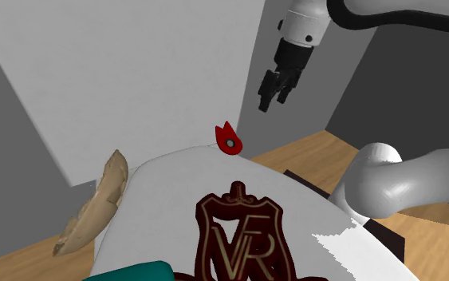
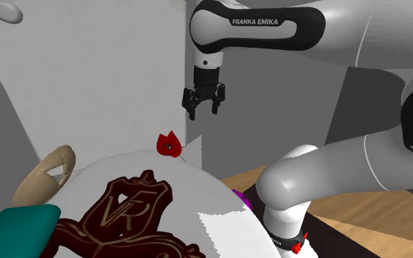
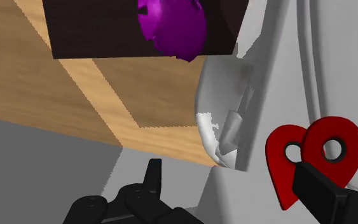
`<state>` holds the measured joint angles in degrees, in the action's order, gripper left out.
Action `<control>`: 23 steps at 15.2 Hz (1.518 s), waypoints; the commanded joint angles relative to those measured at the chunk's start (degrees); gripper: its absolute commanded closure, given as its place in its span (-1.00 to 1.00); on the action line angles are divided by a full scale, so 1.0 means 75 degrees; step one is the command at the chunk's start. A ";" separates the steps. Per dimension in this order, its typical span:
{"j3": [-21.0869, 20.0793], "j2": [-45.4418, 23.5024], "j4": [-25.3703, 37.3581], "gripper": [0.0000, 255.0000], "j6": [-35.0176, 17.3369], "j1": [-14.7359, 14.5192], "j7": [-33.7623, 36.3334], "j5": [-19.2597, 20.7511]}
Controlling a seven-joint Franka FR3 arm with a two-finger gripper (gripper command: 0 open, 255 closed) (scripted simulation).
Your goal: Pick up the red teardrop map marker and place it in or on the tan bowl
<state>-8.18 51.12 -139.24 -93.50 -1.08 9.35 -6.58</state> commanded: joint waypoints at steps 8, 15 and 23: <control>-0.2256 -0.0250 -0.0452 -1.00 -0.1972 -0.0042 0.2317 -0.0767; -0.2859 -0.0583 -0.0816 -1.00 -0.2899 0.0064 0.2751 -0.0895; -0.2935 -0.0681 -0.1011 -1.00 -0.3194 0.0081 0.2750 -0.0928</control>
<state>-30.20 46.01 -146.81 -117.44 -0.47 29.98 -13.53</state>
